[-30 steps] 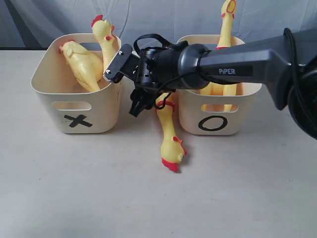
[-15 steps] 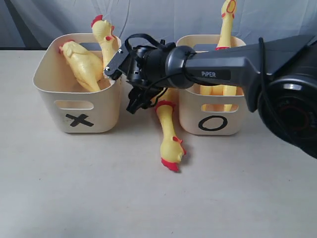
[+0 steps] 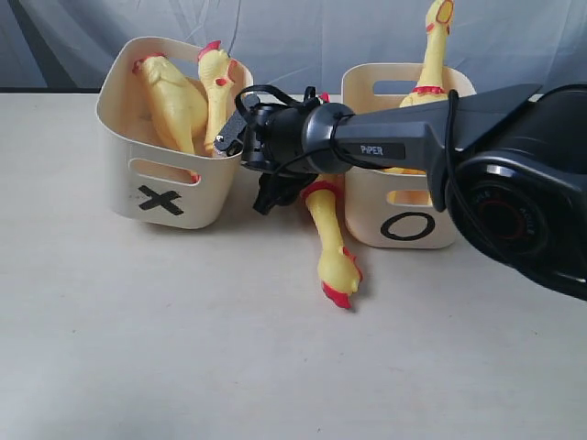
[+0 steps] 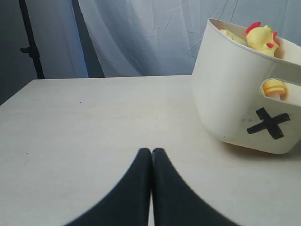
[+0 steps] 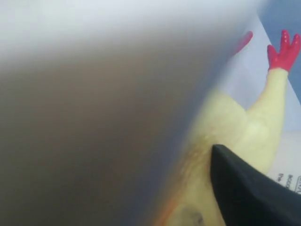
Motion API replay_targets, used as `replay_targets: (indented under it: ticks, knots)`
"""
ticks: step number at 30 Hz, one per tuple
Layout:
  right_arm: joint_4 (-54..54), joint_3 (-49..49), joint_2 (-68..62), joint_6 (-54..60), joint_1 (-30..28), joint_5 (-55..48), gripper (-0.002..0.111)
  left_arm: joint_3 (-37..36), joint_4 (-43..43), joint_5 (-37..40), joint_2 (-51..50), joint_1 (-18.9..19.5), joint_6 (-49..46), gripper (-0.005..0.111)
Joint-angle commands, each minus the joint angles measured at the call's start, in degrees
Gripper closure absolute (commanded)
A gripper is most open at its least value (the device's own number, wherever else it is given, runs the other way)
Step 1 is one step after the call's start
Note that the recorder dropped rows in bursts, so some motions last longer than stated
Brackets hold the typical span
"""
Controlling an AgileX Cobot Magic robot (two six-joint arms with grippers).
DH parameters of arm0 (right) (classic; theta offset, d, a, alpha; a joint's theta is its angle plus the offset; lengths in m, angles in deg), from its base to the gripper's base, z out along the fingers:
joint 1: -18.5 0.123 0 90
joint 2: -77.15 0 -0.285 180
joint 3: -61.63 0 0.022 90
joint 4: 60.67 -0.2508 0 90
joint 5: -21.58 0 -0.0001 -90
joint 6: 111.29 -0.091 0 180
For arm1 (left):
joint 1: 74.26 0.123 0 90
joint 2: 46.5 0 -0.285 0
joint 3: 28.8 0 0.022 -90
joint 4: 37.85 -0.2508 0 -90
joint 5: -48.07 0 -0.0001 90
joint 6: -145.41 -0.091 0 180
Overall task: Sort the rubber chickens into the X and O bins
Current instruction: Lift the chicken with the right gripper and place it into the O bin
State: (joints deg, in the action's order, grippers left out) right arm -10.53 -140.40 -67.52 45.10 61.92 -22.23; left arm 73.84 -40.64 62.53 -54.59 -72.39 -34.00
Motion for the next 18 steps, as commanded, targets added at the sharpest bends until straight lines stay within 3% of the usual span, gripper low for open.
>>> replay_targets:
  ticks: [1, 3, 4, 5, 18]
  knots:
    - [-7.3, 1.8, -3.6, -0.4, -2.0, -2.2, 0.073, 0.1, 0.6, -0.8, 0.3, -0.2, 0.4, 0.107]
    - [-6.3, 1.8, -3.6, -0.2, -2.0, -2.6, 0.087, 0.1, 0.6, -0.8, 0.3, -0.2, 0.4, 0.107]
    - [-7.0, 1.8, -3.6, 1.0, -2.0, -2.8, 0.105, 0.1, 0.6, -0.8, 0.3, -0.2, 0.4, 0.107]
    - [-7.0, 1.8, -3.6, 1.6, -2.0, -3.1, 0.109, 0.1, 0.6, -0.8, 0.3, -0.2, 0.4, 0.107]
    - [-4.7, 1.8, 11.2, 1.6, -1.0, -2.3, 0.109, 0.1, 0.6, -0.8, 0.3, -0.2, 0.4, 0.107]
